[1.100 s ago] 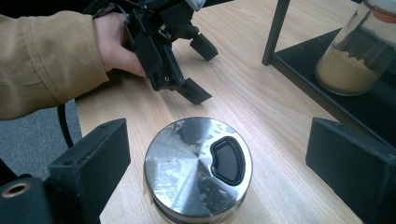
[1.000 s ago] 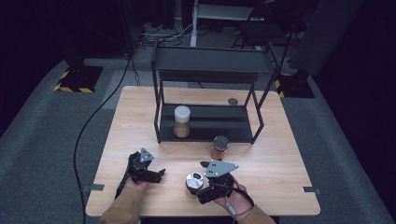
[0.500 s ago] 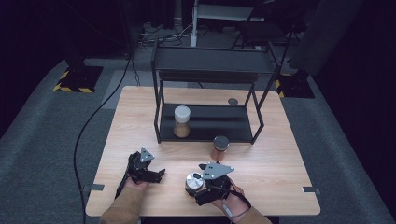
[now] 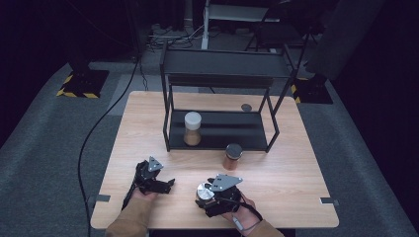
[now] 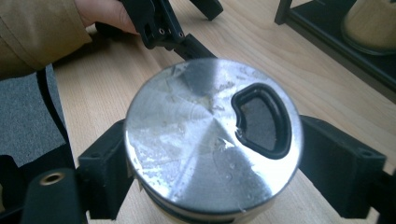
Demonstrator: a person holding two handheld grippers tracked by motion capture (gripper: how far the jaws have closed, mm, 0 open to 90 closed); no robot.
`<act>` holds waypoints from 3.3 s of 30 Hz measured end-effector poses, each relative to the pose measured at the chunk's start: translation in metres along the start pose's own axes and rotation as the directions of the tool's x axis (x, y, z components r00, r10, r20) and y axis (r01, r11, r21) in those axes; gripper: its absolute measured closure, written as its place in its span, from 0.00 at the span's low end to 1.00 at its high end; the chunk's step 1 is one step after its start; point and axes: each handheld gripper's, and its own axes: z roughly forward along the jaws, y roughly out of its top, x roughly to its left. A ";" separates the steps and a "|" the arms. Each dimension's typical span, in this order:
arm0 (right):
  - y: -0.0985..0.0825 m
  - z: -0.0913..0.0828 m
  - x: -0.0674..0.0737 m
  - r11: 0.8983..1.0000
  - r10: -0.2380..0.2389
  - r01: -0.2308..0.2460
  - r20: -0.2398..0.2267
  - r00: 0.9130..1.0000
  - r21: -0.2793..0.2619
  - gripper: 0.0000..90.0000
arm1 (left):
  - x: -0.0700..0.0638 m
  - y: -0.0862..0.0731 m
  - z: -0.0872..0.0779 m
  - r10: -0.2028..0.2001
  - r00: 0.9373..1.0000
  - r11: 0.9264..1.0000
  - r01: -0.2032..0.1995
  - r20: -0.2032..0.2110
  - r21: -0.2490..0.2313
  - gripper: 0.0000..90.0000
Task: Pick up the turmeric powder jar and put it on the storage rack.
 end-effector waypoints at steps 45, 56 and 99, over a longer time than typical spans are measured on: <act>0.049 -0.028 -0.025 0.999 -0.042 0.042 -0.010 0.999 0.007 0.35 | 0.000 0.001 0.001 0.000 1.000 1.000 0.000 0.001 0.001 0.02; 0.063 -0.039 -0.036 0.999 -0.031 0.031 0.013 0.999 -0.009 0.35 | 0.000 0.001 0.001 0.003 1.000 1.000 -0.003 -0.001 0.002 0.02; 0.107 -0.041 -0.110 1.000 -0.011 0.015 0.156 0.988 -0.027 0.35 | 0.001 0.001 0.000 0.006 1.000 1.000 -0.006 0.005 0.006 0.01</act>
